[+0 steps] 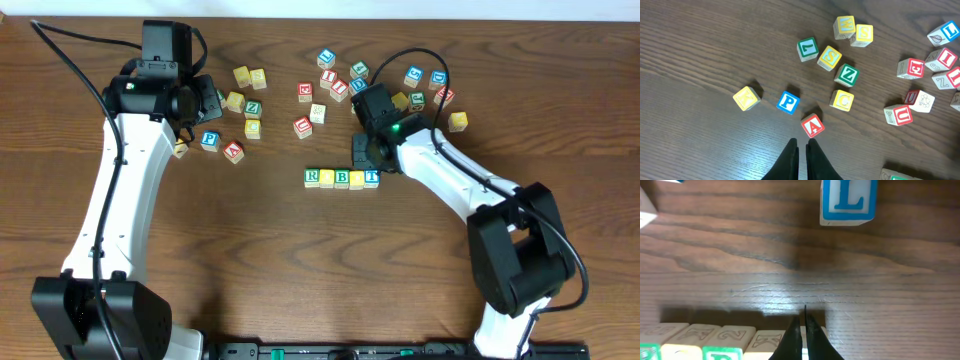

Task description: Spell out ROBOT

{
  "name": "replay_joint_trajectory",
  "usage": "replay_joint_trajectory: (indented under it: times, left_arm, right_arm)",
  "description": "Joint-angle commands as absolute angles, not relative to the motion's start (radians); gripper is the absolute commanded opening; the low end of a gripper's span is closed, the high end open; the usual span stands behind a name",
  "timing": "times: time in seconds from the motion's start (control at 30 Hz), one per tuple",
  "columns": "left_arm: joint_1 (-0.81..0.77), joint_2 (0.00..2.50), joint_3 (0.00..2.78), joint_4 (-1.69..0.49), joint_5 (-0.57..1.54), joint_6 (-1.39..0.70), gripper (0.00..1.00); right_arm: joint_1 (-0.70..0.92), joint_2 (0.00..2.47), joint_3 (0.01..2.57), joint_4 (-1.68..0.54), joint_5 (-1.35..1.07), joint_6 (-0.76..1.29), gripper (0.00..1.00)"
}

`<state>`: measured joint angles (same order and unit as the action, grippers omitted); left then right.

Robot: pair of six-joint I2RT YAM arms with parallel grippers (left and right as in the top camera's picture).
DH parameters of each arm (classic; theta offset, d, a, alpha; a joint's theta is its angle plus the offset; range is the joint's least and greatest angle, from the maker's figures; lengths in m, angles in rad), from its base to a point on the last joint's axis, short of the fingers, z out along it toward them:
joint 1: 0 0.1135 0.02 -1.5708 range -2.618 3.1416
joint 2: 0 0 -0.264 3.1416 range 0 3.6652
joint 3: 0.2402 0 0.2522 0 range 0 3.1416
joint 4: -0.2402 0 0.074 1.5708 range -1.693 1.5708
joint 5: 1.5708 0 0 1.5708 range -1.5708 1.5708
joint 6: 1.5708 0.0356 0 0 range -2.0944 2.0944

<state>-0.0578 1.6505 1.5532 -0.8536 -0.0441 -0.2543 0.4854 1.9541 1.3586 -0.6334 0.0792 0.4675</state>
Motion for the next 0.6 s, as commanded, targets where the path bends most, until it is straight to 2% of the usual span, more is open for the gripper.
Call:
replay_joint_trajectory:
  times: [0.0, 0.57]
  left_arm:
    - [-0.057, 1.642, 1.565, -0.855, -0.054, -0.248, 0.08]
    - [-0.057, 1.642, 1.565, -0.855, -0.053, -0.248, 0.08]
  right_arm:
    - [0.479, 1.982, 1.369, -0.631, 0.068, 0.473, 0.01]
    - [0.468, 1.982, 1.369, -0.663, 0.008, 0.440, 0.01]
